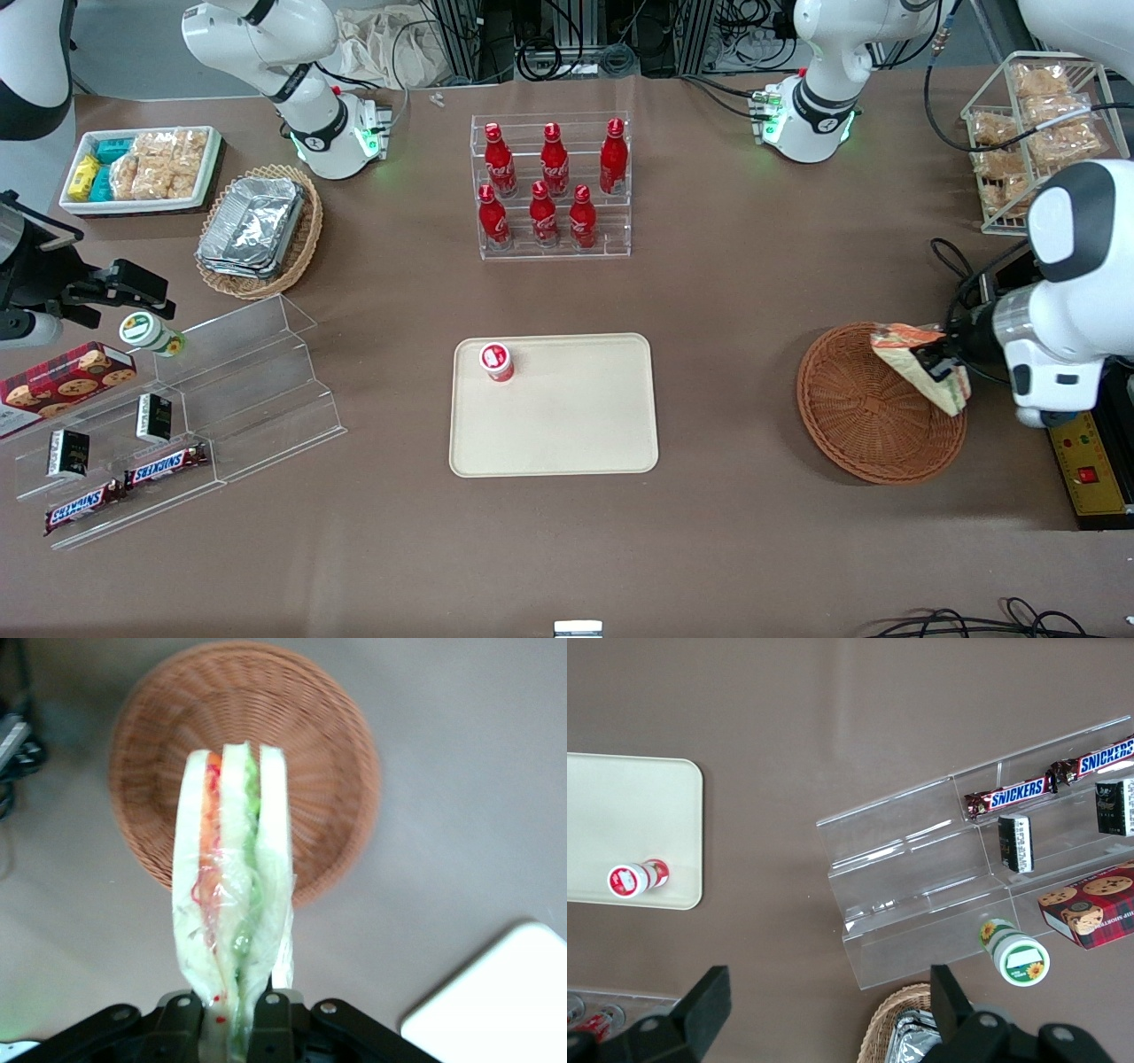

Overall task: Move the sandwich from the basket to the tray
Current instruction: 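Carry the held sandwich over to the white tray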

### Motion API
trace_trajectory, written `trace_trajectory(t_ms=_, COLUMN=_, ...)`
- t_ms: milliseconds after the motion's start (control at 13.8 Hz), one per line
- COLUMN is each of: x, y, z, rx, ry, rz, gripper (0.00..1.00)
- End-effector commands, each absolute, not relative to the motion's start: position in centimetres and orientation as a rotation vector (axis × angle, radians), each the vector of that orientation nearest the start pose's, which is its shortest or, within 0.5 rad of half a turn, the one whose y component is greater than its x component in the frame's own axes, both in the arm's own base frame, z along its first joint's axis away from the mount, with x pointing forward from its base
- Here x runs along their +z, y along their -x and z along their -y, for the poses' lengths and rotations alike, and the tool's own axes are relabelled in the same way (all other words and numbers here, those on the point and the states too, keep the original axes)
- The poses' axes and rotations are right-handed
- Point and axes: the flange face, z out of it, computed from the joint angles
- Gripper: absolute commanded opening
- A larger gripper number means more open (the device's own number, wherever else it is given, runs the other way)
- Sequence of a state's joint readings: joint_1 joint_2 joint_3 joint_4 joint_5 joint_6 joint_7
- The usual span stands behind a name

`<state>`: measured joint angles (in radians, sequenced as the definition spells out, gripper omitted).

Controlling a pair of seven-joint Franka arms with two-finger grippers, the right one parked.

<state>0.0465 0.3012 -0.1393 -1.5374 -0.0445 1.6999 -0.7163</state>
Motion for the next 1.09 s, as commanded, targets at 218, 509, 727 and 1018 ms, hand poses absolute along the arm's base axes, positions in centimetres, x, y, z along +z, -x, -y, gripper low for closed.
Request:
trace_trajectory(t_ms=218, x=45.2, y=-62.5, z=18.2, rx=0.273, ry=3.116, rz=0.453, gripper=0.0)
trace_trajectory(t_ms=509, x=42.7, y=-62.1, z=26.0, rx=0.256, ry=3.15, rz=0.225, gripper=0.0)
trace_trajectory(t_ms=727, x=39.8, y=-61.0, z=32.1, rx=0.141, ry=3.118, rz=-0.254, gripper=0.0)
trace_trajectory(t_ms=1018, x=35.0, y=-61.1, z=37.1, rx=-0.006, ry=3.176, rz=-0.358, gripper=0.0)
